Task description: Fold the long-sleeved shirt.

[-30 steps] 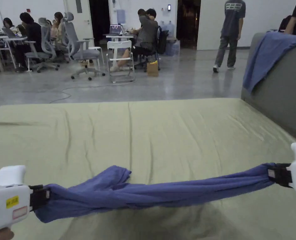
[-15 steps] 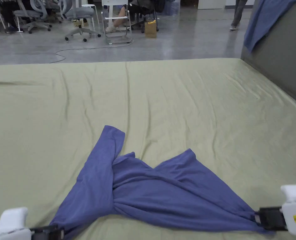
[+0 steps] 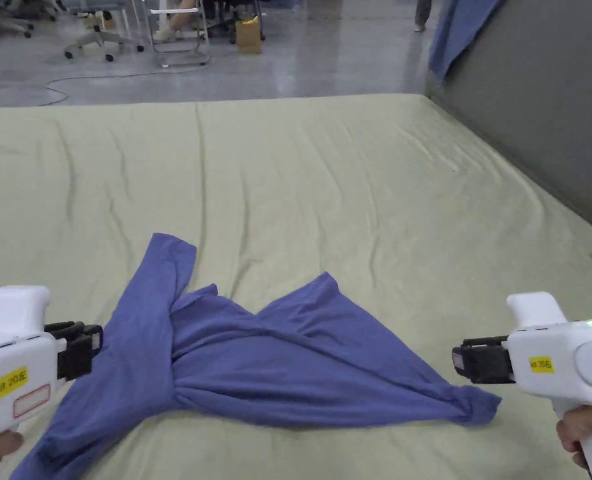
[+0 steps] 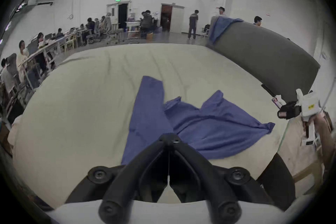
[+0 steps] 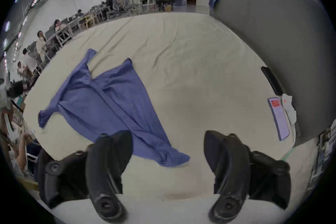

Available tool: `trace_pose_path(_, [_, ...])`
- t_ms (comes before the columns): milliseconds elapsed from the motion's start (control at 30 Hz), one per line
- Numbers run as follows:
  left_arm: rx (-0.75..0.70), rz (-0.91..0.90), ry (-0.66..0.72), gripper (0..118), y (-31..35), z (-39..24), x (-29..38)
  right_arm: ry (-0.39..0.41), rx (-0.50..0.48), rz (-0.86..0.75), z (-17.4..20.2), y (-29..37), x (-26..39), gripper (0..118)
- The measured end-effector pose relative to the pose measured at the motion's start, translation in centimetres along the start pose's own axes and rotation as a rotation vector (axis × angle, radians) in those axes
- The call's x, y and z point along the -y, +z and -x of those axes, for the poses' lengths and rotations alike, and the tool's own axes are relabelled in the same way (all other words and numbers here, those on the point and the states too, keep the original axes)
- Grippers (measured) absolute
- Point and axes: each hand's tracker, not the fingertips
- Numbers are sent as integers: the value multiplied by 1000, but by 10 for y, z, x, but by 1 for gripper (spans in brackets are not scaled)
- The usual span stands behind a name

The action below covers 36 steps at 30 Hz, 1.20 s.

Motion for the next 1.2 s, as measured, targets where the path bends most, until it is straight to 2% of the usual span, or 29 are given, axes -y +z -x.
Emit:
trace_pose_path(133, [33, 14, -56, 0, -38, -25, -19, 50, 87, 119, 2, -39, 12, 76])
trace_pose_path(167, [48, 23, -70, 0, -52, -29, -24, 56, 80, 143, 2, -51, 16, 68])
trace_pose_path(200, [64, 40, -78, 0, -66, -40, -31, 55, 76, 165, 5, -63, 18, 53])
trace_pose_path(267, [90, 64, -98, 0, -97, -48, -41, 37, 56, 205, 5, -84, 26, 36])
trace_pose_path(300, [110, 91, -120, 8, -114, -52, -45, 31, 17, 218, 8, -92, 29, 32])
trace_pose_path(333, [103, 114, -140, 35, -128, -57, -50, 45, 46, 194, 12, -94, 30, 30])
trace_pose_path(367, [87, 147, -160, 74, -148, -60, -54, 94, 54, 183, 13, -91, 28, 28])
trace_pose_path(400, [83, 186, -180, 115, -168, -62, -57, 106, 46, 188, 10, -88, 29, 24])
trace_pose_path(433, [83, 223, -201, 118, -184, -62, -58, 105, 39, 186, 9, -86, 28, 22])
trace_pose_path(533, [-2, 232, -283, 114, -228, -64, -64, 78, 18, 195, 4, -92, 29, 22])
trace_pose_path(600, [-28, 318, -282, 106, -256, -59, -66, 47, 13, 196, 3, -94, 30, 22])
trace_pose_path(733, [12, 408, -267, 92, -288, -54, -55, 50, 10, 194, 2, -94, 31, 22])
trace_pose_path(767, [26, 419, -283, 82, -291, -57, -49, 49, 9, 195, 2, -94, 31, 22])
trace_pose_path(800, [83, 418, -272, 66, -290, -58, -45, 46, 8, 196, 1, -95, 30, 22])
trace_pose_path(867, [67, 392, -255, 47, -285, -55, -52, 41, 7, 195, 0, -95, 30, 22])
trace_pose_path(900, [89, 377, -226, 4, -281, -55, -55, 41, 7, 194, 0, -94, 30, 21])
trace_pose_path(967, [70, 345, -226, 4, -267, -56, -59, 38, 4, 196, -1, -87, 25, 18])
trace_pose_path(1000, [83, 331, -215, 4, -258, -53, -64, 3, 3, 167, -2, -81, 22, 1])
trace_pose_path(1067, [94, 267, -150, 4, -234, -46, -83, -108, -51, 54, -11, -62, -1, 1])
trace_pose_path(1133, [106, 199, -114, 4, -207, -34, -108, -106, -109, 0, -14, -41, -35, 1])
trace_pose_path(1200, [95, 111, -82, 4, -176, -23, -138, -41, -90, -123, -8, -15, -78, 1])
